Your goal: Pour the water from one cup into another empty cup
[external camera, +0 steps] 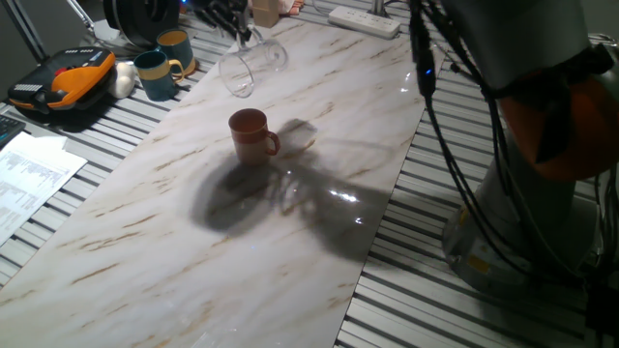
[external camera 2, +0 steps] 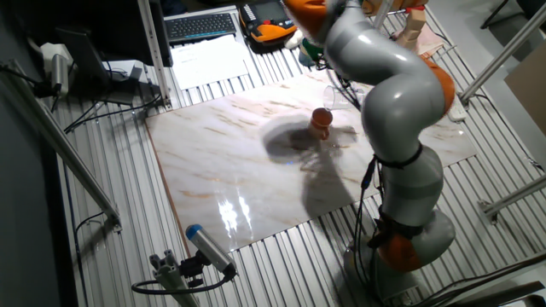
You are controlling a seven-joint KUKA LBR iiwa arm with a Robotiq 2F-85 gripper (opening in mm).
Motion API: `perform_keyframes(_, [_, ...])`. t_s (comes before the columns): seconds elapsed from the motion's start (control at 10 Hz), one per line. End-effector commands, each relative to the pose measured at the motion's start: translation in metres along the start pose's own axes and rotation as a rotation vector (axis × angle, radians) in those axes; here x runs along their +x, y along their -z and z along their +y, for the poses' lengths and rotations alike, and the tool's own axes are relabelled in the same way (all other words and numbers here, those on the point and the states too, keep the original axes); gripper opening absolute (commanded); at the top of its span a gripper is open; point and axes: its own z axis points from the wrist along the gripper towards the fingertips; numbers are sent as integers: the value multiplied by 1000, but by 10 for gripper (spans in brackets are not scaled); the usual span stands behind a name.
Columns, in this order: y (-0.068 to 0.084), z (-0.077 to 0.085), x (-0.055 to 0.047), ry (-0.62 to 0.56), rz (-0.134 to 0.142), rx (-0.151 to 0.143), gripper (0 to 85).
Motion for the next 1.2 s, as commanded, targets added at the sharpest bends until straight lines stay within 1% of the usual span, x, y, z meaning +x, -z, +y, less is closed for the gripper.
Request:
perform_keyframes(0.0, [0,0,0,27,142,-14,0])
perform_keyframes(0.2, [1,0,2,35,199,-46,0])
perform_keyframes(0.3, [1,-1,4,40,230,-70,0])
perform_keyframes(0.5, [2,-2,5,56,284,-119,0])
perform_keyframes(0.7, [3,-5,6,65,370,-195,0])
perform_keyframes(0.9, [3,-5,12,62,425,-235,0])
perform_keyframes(1.0, [3,-7,18,56,466,-267,0])
perform_keyframes(1.1, [3,-8,22,56,486,-282,0])
